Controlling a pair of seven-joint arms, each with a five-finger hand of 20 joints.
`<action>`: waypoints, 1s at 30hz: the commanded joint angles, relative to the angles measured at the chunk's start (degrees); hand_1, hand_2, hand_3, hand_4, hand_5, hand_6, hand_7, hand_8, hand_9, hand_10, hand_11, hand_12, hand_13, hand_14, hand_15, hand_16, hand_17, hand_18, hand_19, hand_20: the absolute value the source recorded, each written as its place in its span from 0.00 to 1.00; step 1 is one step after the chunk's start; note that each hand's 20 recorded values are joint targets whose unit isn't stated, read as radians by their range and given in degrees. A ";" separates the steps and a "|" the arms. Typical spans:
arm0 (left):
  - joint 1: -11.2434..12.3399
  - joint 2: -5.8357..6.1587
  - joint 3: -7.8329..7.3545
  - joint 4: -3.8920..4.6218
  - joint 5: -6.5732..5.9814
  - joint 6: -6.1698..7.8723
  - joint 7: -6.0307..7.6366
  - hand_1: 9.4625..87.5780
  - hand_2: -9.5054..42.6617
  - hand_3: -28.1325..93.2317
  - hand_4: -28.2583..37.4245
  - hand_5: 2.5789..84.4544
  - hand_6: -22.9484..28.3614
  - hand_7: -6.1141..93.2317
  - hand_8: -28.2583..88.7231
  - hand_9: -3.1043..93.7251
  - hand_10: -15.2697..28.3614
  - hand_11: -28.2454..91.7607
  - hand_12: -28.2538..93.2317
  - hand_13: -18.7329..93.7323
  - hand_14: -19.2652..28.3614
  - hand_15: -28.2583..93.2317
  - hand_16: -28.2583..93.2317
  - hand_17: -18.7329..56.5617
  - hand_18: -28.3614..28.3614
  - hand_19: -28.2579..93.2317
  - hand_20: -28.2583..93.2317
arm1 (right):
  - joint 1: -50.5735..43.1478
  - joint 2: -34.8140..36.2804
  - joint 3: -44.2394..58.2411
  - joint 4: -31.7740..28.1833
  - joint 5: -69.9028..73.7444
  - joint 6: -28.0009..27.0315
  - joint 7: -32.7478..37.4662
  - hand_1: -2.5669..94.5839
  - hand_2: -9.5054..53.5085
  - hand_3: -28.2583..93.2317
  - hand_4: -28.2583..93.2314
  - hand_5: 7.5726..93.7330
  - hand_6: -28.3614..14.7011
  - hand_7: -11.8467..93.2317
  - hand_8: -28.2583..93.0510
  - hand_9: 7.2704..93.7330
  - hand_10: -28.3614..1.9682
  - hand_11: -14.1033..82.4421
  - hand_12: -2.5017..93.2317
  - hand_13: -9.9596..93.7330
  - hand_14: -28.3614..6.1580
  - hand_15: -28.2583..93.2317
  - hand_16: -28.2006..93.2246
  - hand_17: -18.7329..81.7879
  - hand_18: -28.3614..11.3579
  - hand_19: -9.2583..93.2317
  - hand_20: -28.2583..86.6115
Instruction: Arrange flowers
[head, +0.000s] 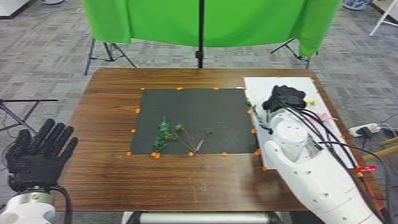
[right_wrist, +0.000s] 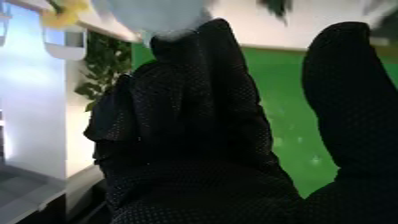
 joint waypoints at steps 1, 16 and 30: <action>0.88 0.18 0.03 0.15 0.34 -0.81 -0.75 0.21 0.44 0.84 0.00 0.51 0.63 0.18 0.15 0.43 0.68 0.40 0.31 0.44 0.69 0.42 0.21 0.17 0.74 0.49 0.33 | -0.09 -0.11 -1.88 2.10 1.41 -2.94 -0.73 0.38 0.00 0.81 0.01 0.80 0.51 0.24 0.14 0.68 0.22 0.56 0.32 0.61 0.19 0.87 0.50 0.47 0.00 0.95 0.62; -0.28 0.15 1.66 0.63 0.04 -0.94 -1.57 0.21 0.44 0.84 0.00 0.51 0.63 0.19 0.15 0.43 0.68 0.40 0.31 0.44 0.69 0.42 0.21 0.17 0.74 0.49 0.33 | -1.13 -1.73 -4.08 4.73 -0.86 -1.60 -6.12 0.63 0.00 0.83 0.00 0.94 0.57 0.31 0.31 0.67 0.36 0.50 0.54 0.57 0.24 0.89 0.55 0.45 0.08 0.91 0.68; 0.17 -0.19 2.24 1.01 1.72 -2.86 -2.62 0.21 0.44 0.84 0.00 0.50 0.62 0.17 0.15 0.42 0.68 0.39 0.31 0.43 0.69 0.41 0.21 0.17 0.74 0.49 0.33 | -9.14 -4.12 0.23 -16.51 11.17 4.88 0.59 0.56 0.00 0.90 0.10 0.89 0.55 0.35 0.46 0.66 0.25 0.48 0.54 0.55 0.18 0.84 0.57 0.43 0.02 0.90 0.68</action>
